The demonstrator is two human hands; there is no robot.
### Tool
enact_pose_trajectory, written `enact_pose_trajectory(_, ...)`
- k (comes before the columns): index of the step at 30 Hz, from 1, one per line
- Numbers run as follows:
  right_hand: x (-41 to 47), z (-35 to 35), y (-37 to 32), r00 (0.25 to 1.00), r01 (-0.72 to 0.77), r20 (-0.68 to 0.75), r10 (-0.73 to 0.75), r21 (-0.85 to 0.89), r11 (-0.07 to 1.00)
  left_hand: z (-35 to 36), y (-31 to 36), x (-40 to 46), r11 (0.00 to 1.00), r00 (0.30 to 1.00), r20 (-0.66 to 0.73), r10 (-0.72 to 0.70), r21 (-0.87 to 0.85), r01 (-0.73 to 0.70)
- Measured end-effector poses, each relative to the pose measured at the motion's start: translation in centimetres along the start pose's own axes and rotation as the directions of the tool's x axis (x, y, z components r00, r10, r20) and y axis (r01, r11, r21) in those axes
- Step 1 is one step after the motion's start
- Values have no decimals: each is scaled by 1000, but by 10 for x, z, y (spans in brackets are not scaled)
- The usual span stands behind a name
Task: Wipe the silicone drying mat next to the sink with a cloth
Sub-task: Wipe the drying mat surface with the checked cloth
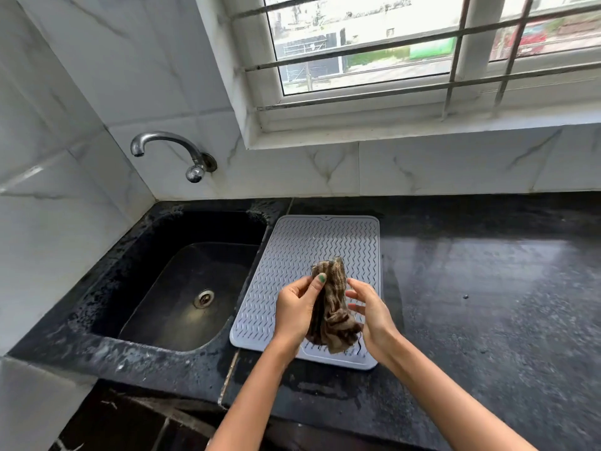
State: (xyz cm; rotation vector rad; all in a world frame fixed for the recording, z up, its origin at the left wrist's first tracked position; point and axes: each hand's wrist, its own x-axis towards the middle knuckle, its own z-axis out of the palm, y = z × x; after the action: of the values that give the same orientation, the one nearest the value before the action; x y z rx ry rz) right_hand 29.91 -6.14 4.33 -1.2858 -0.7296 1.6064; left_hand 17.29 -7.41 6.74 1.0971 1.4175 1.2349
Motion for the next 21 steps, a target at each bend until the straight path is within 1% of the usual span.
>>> enact_pose_trajectory(2,-4,-2,0,996,76,49,-74,-46,996,1,4,2,991,998,34,48,123,-52)
enact_pose_trajectory(4,-7,-4,-3,982,120,147,-119,-2,993,1,7,5,969,996,50,78,231,-87)
enact_pose_trajectory(5,-8,-4,-4,975,133,178,-135,20,991,2,10,6,957,995,44,90,274,-98)
enact_pose_trajectory(6,-7,-4,-5,974,139,176,-142,31,990,2,12,9,946,994,33,101,305,-106)
enact_pose_trajectory(7,-6,-4,-6,979,149,137,-150,20,989,1,14,11,940,994,21,109,324,-109)
enact_pose_trajectory(8,-4,-5,-6,984,170,50,-169,-22,985,1,17,13,938,994,10,109,331,-106)
enact_pose_trajectory(9,-1,-6,-5,973,201,-88,-212,-113,973,0,20,16,940,995,-1,101,329,-95)
enact_pose_trajectory(10,1,-7,-5,927,212,-252,-276,-253,944,0,22,18,943,996,-12,91,323,-82)
enact_pose_trajectory(11,1,-7,-5,845,206,-397,-359,-377,903,-1,24,21,948,997,-19,81,310,-71)
enact_pose_trajectory(12,-1,-6,-5,749,230,-484,-454,-452,862,-1,26,23,958,998,-17,68,281,-60)
enact_pose_trajectory(13,-5,-3,-5,677,311,-494,-546,-480,820,0,28,24,970,999,-8,50,240,-47)
enact_pose_trajectory(14,-7,-1,-4,651,415,-436,-621,-480,773,0,30,26,980,999,6,32,196,-32)
enact_pose_trajectory(15,-9,1,-2,668,500,-337,-663,-457,736,0,33,27,988,1000,20,10,154,-13)
enact_pose_trajectory(16,-12,4,0,724,537,-219,-654,-414,735,1,35,30,993,999,41,-16,115,11)
enact_pose_trajectory(17,-13,8,1,802,535,-87,-591,-334,776,2,37,32,997,996,76,-48,72,43)
enact_pose_trajectory(18,-14,12,1,876,478,37,-481,-201,855,2,38,34,996,988,127,-86,25,83)
enact_pose_trajectory(19,-13,17,0,926,358,140,-350,-36,933,3,39,36,991,973,192,-129,-19,135)
enact_pose_trajectory(20,-10,19,0,952,204,211,-222,106,973,3,39,37,981,952,256,-169,-47,187)
enact_pose_trajectory(21,-4,21,-1,954,65,275,-121,205,977,2,39,40,972,932,302,-201,-58,229)
